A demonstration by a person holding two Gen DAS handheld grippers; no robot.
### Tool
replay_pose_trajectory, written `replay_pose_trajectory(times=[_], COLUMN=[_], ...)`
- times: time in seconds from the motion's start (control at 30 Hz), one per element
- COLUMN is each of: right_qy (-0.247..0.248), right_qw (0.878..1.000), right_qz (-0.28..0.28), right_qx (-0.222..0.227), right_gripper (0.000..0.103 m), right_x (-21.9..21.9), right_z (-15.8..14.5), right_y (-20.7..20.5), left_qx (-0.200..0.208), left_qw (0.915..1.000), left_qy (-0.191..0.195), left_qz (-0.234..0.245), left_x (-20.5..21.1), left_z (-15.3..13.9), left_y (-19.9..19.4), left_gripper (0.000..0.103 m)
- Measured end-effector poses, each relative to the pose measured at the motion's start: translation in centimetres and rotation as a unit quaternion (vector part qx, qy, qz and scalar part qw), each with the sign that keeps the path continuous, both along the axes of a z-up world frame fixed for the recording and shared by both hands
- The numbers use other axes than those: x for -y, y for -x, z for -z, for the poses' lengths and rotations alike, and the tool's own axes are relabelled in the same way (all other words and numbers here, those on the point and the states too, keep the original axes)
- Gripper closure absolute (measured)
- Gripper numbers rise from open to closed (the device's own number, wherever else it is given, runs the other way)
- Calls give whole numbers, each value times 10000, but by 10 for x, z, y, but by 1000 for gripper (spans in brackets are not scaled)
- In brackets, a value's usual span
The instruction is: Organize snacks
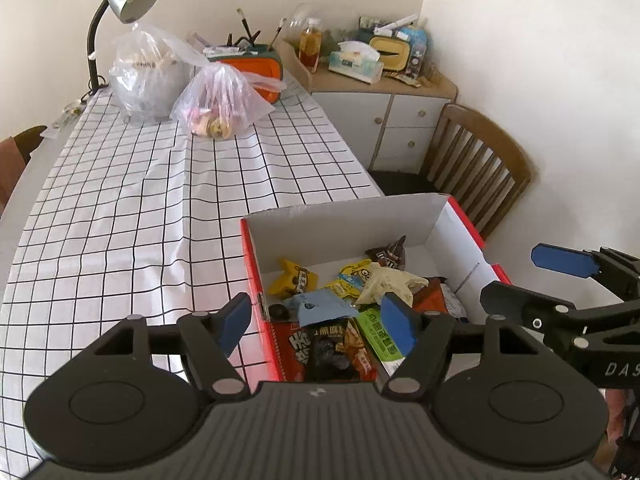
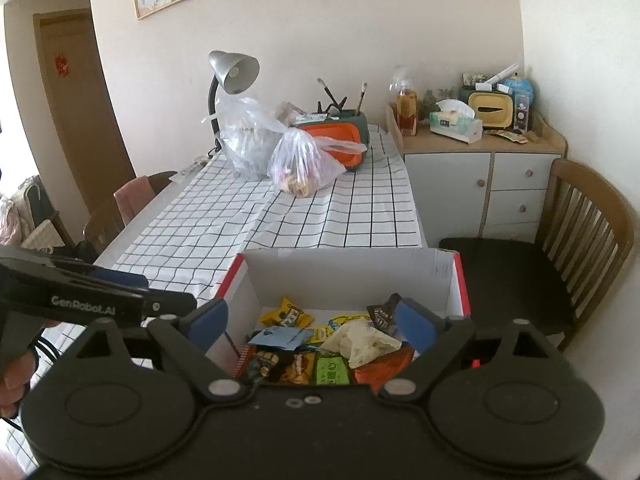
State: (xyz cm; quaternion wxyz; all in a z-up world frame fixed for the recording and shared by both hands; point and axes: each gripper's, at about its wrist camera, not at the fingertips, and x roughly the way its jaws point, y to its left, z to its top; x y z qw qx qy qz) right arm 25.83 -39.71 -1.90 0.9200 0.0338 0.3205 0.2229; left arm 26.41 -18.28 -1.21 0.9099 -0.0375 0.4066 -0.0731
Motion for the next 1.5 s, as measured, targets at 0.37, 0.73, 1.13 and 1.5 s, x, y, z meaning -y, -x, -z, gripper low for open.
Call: replay_pose_trajectory(times=[0.37, 0.73, 1.13, 1.5], right_qy=[-226, -621, -168, -112], right_qw=[9994, 9966, 9944, 9945], right_qz=[242, 509, 809, 841], right_qx=[-21, 175, 657, 614], right_gripper=[0, 0, 0, 0], right_x=[0, 19, 19, 16], right_z=[-5, -5, -4, -3], right_y=[27, 54, 79, 76], left_qx=[299, 565, 718, 686], left_qw=[9995, 9977, 9973, 9975], left_qy=[-1, 333, -99, -134], left_qz=[122, 186, 109, 22], left_x=[-7, -6, 9, 12], left_z=[-8, -16, -13, -11], left_y=[35, 61, 81, 81], left_gripper=[20, 1, 1, 1])
